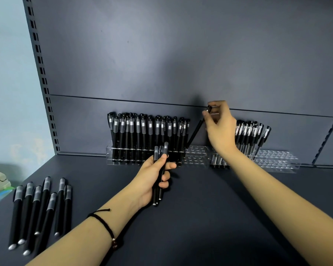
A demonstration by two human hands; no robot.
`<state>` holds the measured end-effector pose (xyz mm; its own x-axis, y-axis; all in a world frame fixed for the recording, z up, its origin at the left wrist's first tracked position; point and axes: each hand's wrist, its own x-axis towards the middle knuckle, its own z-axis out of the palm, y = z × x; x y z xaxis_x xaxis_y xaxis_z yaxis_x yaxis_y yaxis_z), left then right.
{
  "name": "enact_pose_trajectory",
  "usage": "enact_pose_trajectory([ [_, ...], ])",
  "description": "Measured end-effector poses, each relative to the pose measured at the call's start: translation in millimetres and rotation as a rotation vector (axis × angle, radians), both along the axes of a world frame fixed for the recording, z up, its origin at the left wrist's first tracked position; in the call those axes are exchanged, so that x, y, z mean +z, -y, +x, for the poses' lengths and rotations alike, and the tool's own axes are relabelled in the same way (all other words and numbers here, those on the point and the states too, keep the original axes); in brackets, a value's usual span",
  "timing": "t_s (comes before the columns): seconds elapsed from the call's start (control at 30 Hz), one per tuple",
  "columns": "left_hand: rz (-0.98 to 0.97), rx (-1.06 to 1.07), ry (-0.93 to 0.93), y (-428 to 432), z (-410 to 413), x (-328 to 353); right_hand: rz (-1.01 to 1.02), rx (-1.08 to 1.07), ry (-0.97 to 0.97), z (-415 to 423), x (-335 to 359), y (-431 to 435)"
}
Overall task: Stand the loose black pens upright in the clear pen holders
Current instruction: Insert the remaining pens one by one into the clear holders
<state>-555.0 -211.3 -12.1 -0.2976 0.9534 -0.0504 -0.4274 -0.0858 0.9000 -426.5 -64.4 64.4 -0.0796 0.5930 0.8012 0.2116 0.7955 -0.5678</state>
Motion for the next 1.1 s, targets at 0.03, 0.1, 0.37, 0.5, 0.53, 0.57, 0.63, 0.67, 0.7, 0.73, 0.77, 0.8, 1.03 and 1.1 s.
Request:
enact_pose_trajectory([
  [0.03,0.003,-0.002,-0.002,-0.4,-0.2,-0.1,0.011,0.001,0.005,-1.4,-1.9,-0.8],
  [0.1,0.008,-0.01,-0.005,-0.5,-0.6,-0.5,0.027,-0.002,0.015,-3.5,-3.1,-2.0],
  [0.37,0.012,-0.029,-0.009,0.4,-0.1,1.1,0.025,-0.01,0.162,-4.9,-4.2,-7.4],
  [0.5,0.027,-0.041,-0.019,2.5,1.4,2.0,-0.021,0.056,0.395,-6.2,-19.2,-7.5],
  [0.53,0.033,-0.043,-0.021,3.1,1.8,2.4,-0.013,0.039,0.412,-7.1,-20.0,-4.5],
  [0.57,0.038,-0.042,-0.028,3.6,2.0,2.6,-0.002,0.023,0.399,-8.1,-20.2,-0.3],
  [0.63,0.049,-0.037,-0.046,4.0,2.5,2.9,0.035,0.029,0.331,-10.1,-20.1,12.4],
  [0.67,0.057,-0.033,-0.049,3.8,2.7,2.9,0.041,0.061,0.303,-11.3,-19.9,19.9],
  [0.7,0.065,-0.027,-0.048,3.5,2.6,2.8,0.02,0.111,0.292,-13.2,-19.7,26.5],
  [0.73,0.072,-0.022,-0.048,3.5,2.6,3.0,-0.032,0.177,0.303,-15.1,-19.9,33.5],
  [0.77,0.079,-0.021,-0.052,3.5,2.7,3.2,-0.106,0.244,0.329,-17.4,-20.2,39.6],
  [0.8,0.087,-0.025,-0.055,3.5,3.0,3.2,-0.187,0.306,0.36,-19.3,-20.7,44.6],
  [1.03,0.121,0.0,-0.102,3.5,2.0,4.5,-0.471,0.612,0.329,-17.7,-23.1,54.2],
  [1.1,0.098,-0.001,-0.089,3.1,3.0,5.0,-0.497,0.574,0.209,-17.2,-19.2,51.2],
])
